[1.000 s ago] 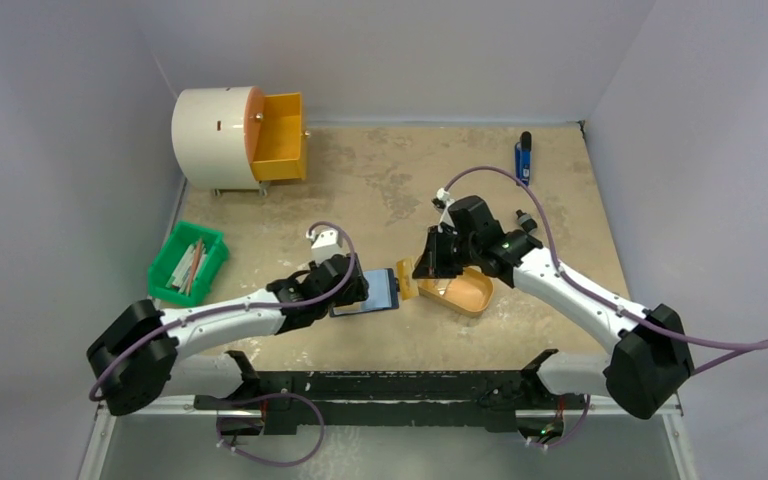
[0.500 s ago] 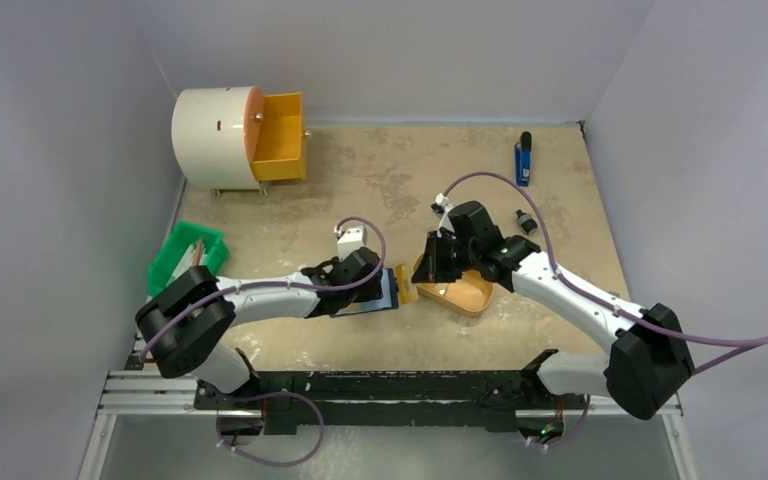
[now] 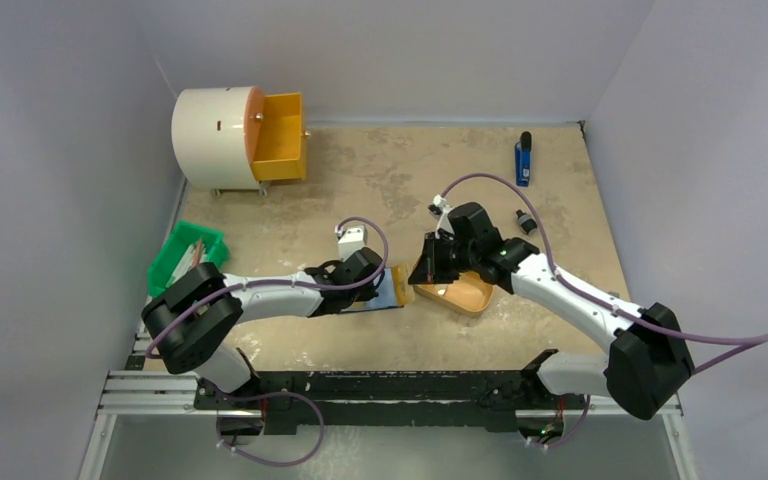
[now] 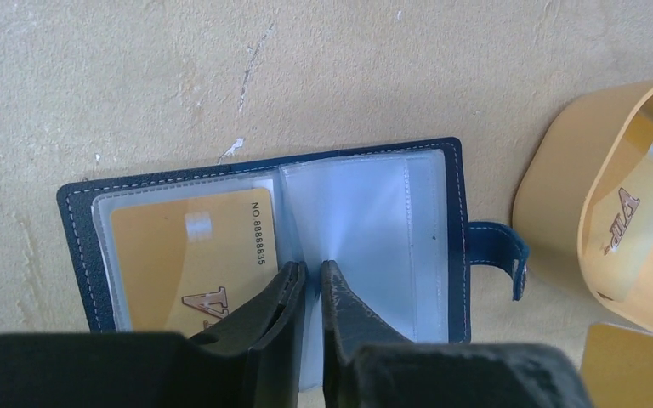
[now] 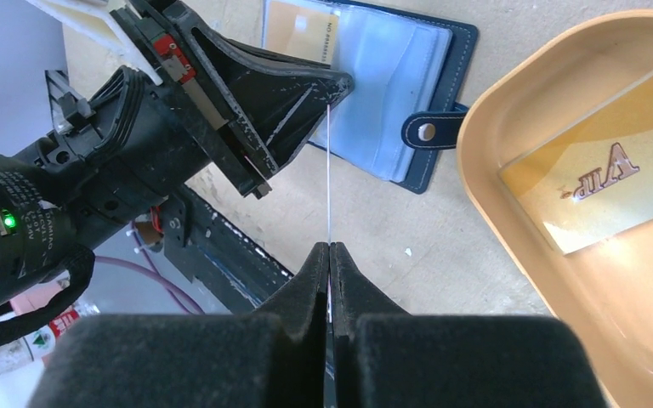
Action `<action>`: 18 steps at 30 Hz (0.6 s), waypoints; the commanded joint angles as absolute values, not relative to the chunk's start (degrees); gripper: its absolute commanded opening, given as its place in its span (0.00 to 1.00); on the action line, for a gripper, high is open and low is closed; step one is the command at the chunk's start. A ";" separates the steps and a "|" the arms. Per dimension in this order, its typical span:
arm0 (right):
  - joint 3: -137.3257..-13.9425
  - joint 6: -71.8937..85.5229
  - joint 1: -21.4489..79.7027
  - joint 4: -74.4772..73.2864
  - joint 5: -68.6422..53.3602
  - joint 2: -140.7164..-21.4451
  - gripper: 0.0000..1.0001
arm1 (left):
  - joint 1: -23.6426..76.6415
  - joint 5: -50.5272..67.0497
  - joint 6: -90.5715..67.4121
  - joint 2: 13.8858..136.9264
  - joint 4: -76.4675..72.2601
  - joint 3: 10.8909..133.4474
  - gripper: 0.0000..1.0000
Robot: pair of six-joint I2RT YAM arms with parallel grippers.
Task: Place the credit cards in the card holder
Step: Turn over the card slot in the card holder.
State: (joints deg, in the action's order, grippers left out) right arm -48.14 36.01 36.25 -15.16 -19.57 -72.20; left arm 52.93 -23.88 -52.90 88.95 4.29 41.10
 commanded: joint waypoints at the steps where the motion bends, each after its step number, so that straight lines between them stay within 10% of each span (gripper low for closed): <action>1: -47.22 36.33 36.69 -12.11 -21.79 -72.19 0.00 | 53.11 -25.24 -52.83 89.03 4.98 40.83 0.08; 18: -47.34 38.74 36.99 -8.31 -24.32 -83.28 0.00 | 53.09 -25.84 -53.48 87.30 5.05 39.30 0.00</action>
State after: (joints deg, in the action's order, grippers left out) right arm -46.52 37.93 36.75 -11.27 -22.31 -81.95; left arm 52.93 -24.91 -52.97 88.68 3.99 40.38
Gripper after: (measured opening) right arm 0.004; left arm 0.006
